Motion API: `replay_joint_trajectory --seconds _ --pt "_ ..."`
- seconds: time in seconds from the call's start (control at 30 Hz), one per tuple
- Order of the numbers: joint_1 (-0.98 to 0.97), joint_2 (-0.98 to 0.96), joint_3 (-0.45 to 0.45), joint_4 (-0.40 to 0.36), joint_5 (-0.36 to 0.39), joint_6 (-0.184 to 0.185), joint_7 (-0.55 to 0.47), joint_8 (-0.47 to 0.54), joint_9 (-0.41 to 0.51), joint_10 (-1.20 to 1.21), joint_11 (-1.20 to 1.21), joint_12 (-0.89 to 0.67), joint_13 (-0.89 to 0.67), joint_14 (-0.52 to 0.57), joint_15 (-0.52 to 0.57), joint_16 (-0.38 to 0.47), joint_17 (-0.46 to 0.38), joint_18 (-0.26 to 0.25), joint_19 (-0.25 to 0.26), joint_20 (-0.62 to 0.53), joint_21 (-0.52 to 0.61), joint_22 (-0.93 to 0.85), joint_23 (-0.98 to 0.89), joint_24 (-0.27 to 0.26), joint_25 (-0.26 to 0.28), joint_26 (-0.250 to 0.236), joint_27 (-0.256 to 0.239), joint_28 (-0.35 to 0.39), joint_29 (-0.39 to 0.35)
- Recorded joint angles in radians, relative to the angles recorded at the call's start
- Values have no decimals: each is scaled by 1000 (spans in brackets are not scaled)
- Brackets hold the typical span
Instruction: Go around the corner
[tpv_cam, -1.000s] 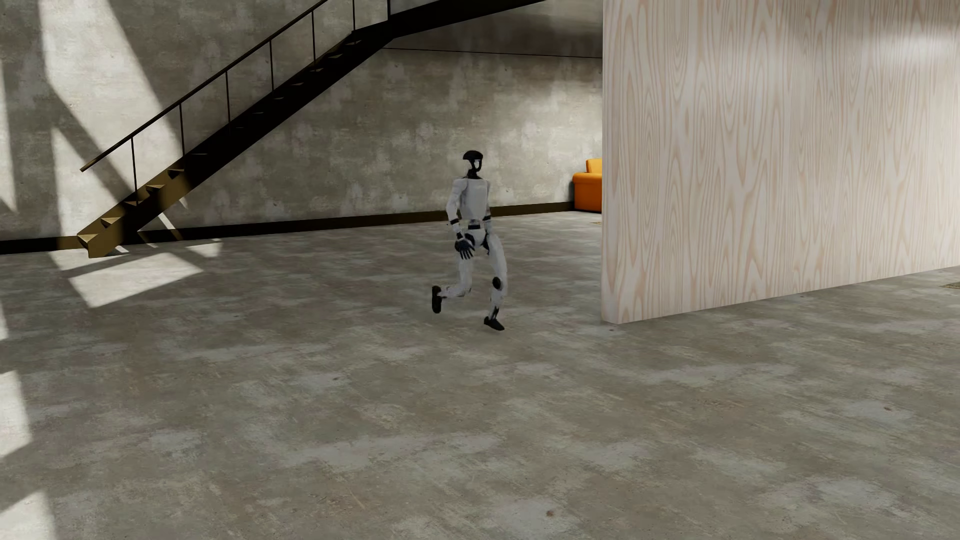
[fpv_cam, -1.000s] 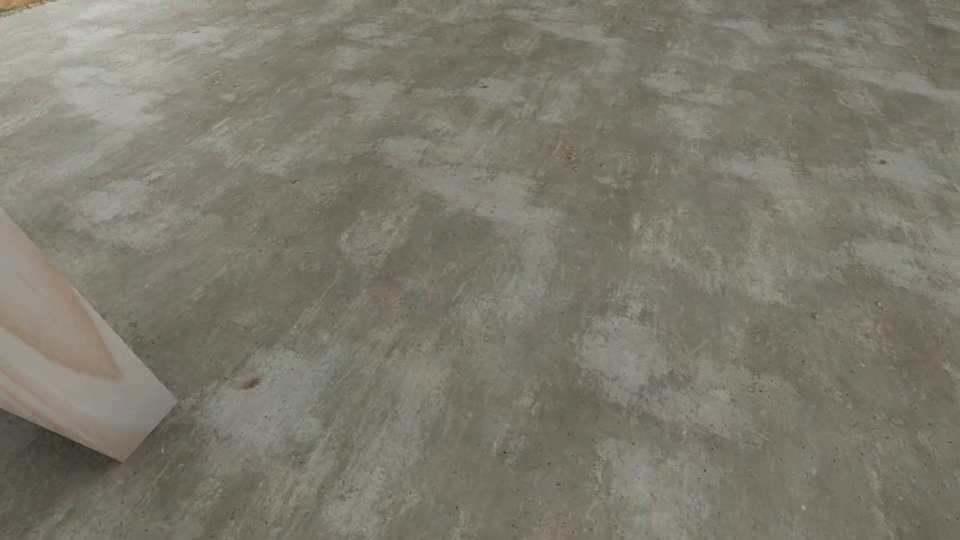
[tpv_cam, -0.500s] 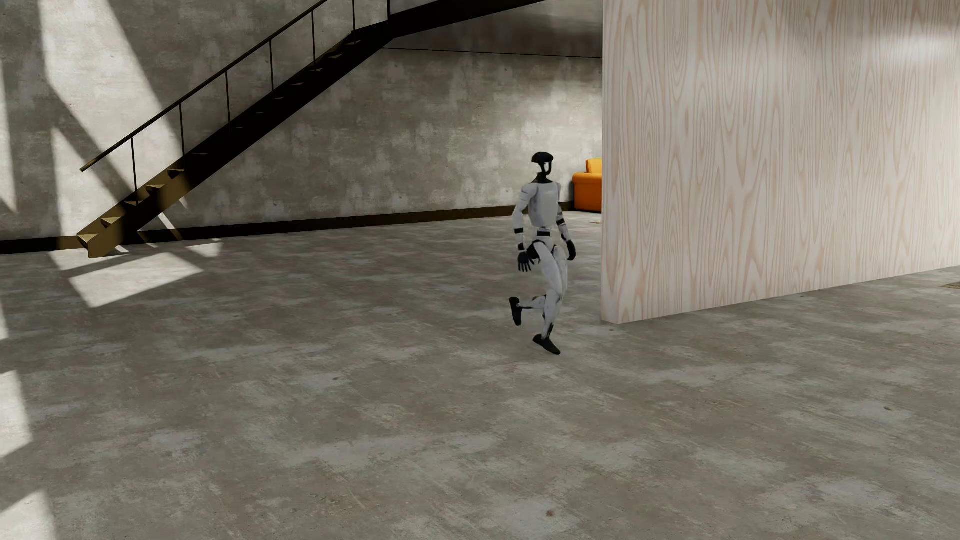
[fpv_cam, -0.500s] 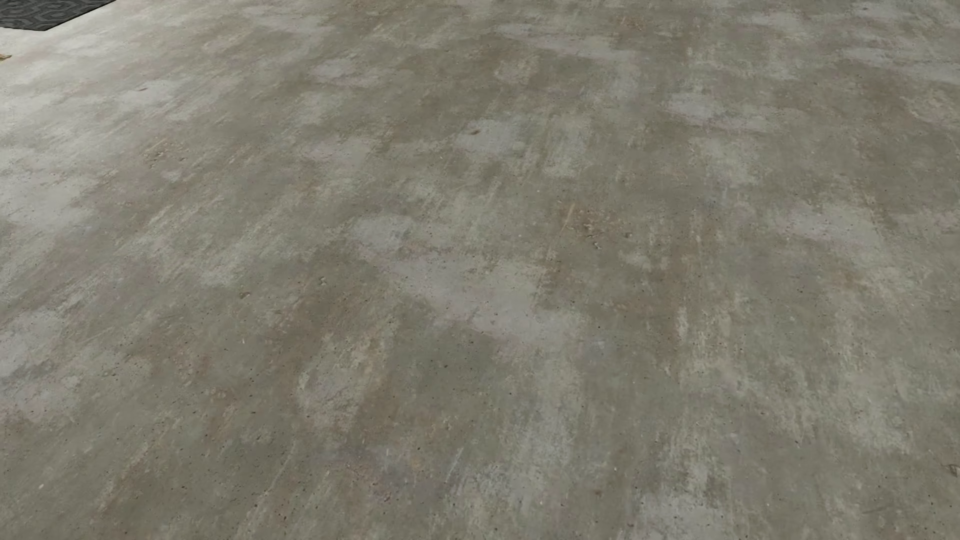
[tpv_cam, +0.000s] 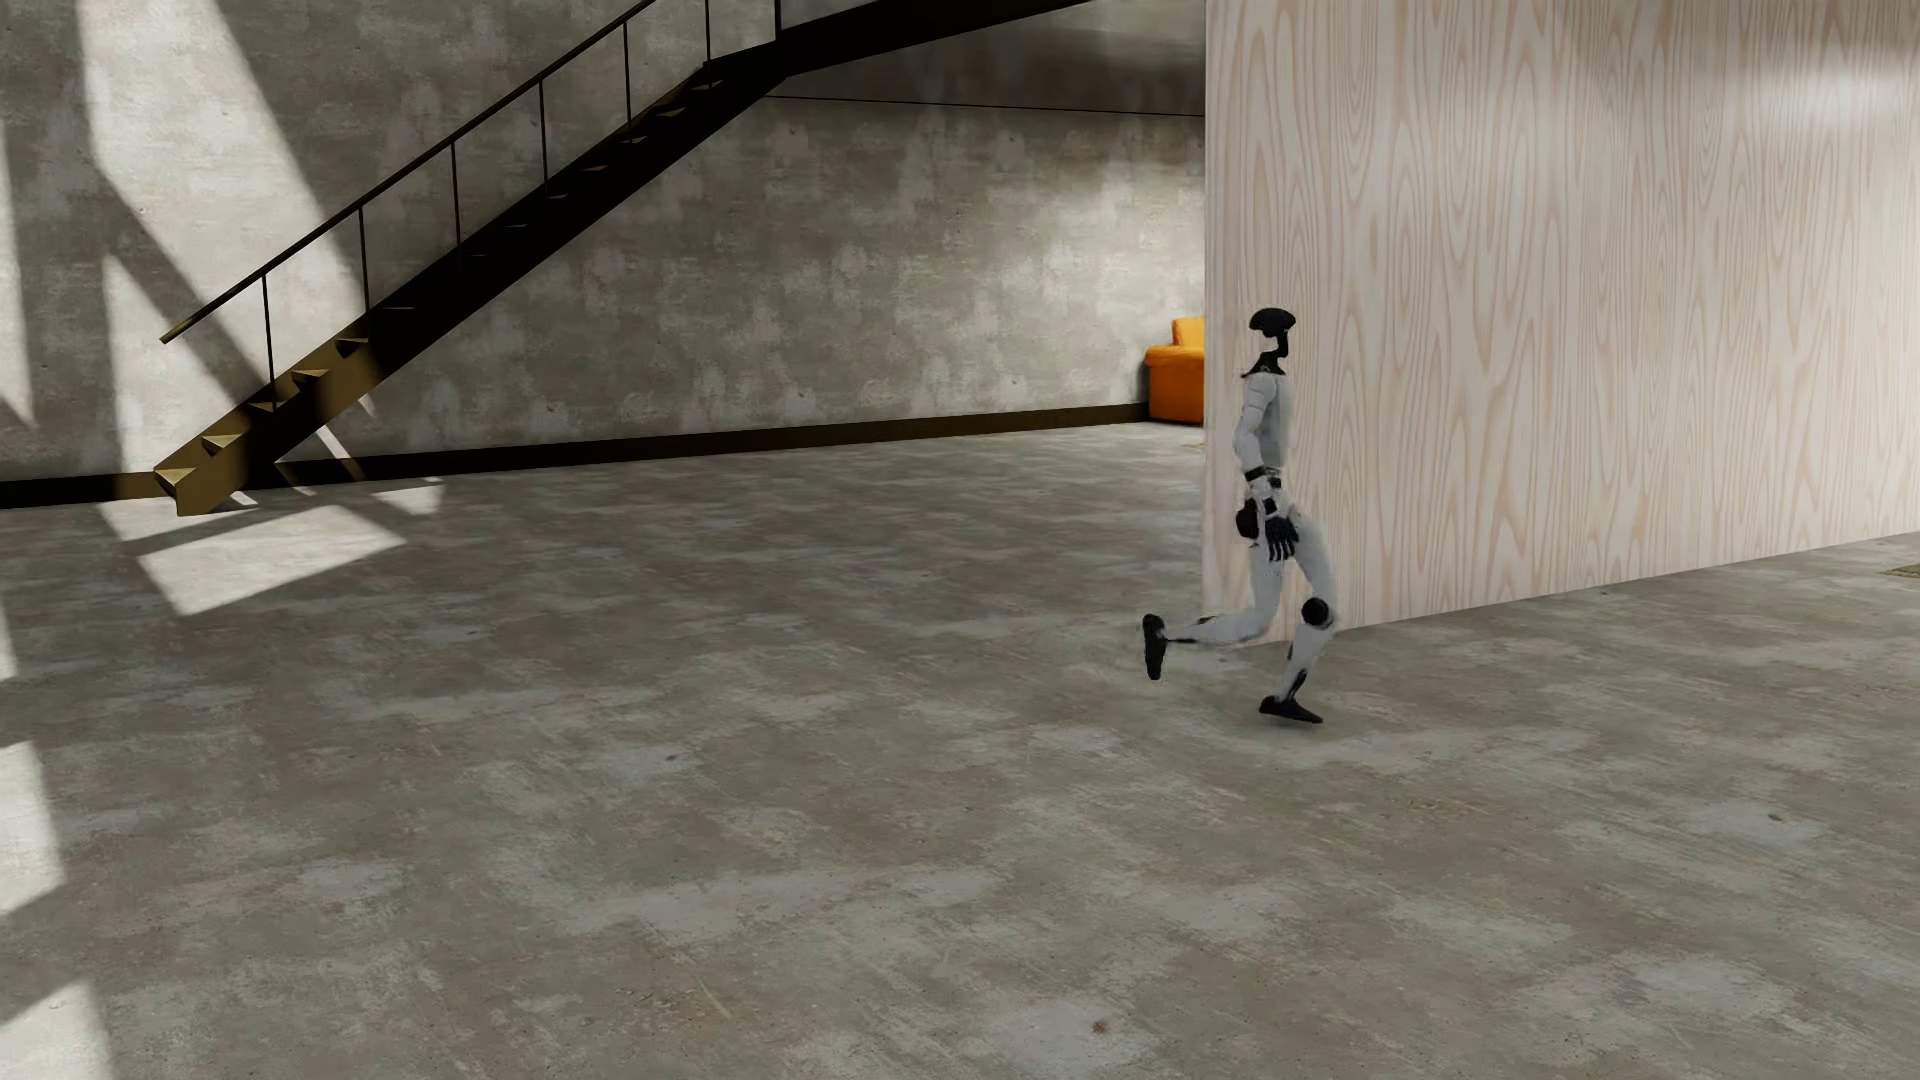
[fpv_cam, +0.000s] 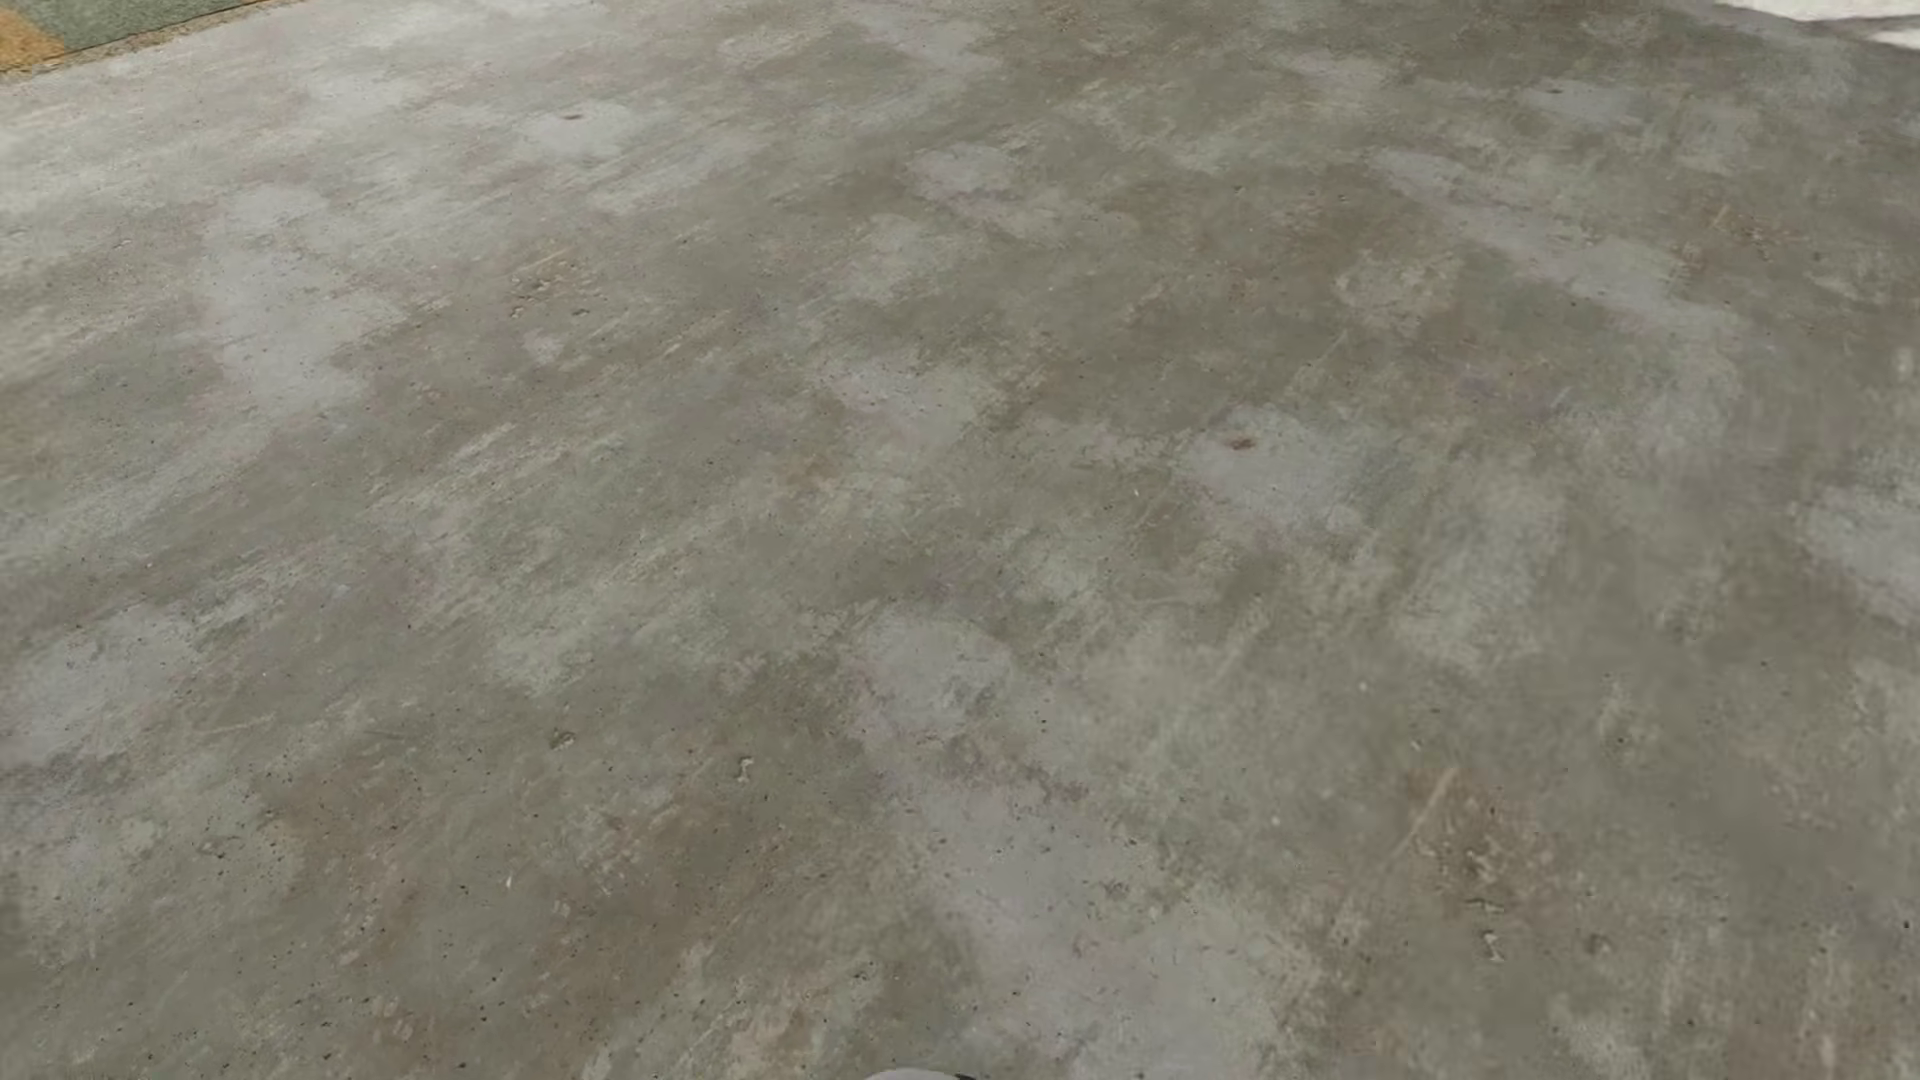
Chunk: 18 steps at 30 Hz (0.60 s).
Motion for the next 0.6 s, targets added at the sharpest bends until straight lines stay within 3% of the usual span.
replay_joint_trajectory --seconds 0.03,0.07,0.13,0.2,0.23,0.3,0.33,0.37,0.4,0.43,0.47,0.53,0.57,0.6 --pt "104 -114 -72 -22 18 27 0 0 3 -65 98 -8 24 38 -16 -9 -7 0 0 17 63 -74 36 0 0 0 0 0 0" --pt "231 -217 -123 -33 39 46 0 0 5 -147 84 -28 70 69 6 -16 4 0 0 36 57 -151 72 0 0 0 0 0 0" --pt "417 -393 -255 -15 74 73 0 0 -2 -278 -215 -68 140 144 164 -29 9 0 0 60 107 -262 91 0 0 0 0 0 0" --pt "575 -496 -339 39 53 65 0 0 -10 -357 -643 -113 206 199 284 -21 26 0 0 68 109 -368 84 0 0 0 0 0 0" --pt "652 -526 -344 62 33 43 0 0 -18 -367 -827 -132 231 238 158 -5 34 0 0 71 117 -428 66 0 0 0 0 0 0" --pt "708 -603 -389 132 -15 20 0 0 -41 -356 -990 -142 230 332 -248 20 52 0 0 106 108 -537 81 0 0 0 0 0 0" --pt "746 -622 -421 177 -23 22 0 0 -33 -338 -976 -144 228 423 -275 19 47 0 0 121 96 -550 73 0 0 0 0 0 0" --pt "770 -653 -426 202 -7 30 0 0 -42 -312 -934 -134 217 526 -155 7 38 0 0 126 93 -523 83 0 0 0 0 0 0" --pt "755 -691 -407 227 30 43 0 0 -69 -241 -872 -113 200 676 57 -6 30 0 0 129 92 -477 94 0 0 0 0 0 0" --pt "689 -719 -375 243 74 60 0 0 -89 -104 -761 -96 181 816 199 -23 26 0 0 124 83 -398 113 0 0 0 0 0 0" --pt "606 -674 -345 251 122 75 0 0 -61 95 -666 -93 148 781 198 -34 13 0 0 107 83 -319 122 0 0 0 0 0 0" --pt "379 -429 -270 223 190 62 0 0 -5 471 -721 -105 64 293 123 -36 -4 0 0 37 59 -194 114 0 0 0 0 0 0" --pt "252 -305 -216 196 190 33 0 0 -5 534 -783 -85 25 112 54 -28 -12 0 0 26 63 -166 99 0 0 0 0 0 0" --pt "189 -138 -152 173 173 7 0 0 26 478 -860 -65 14 21 -23 -12 -42 0 0 5 70 -142 12 0 0 0 0 0 0"
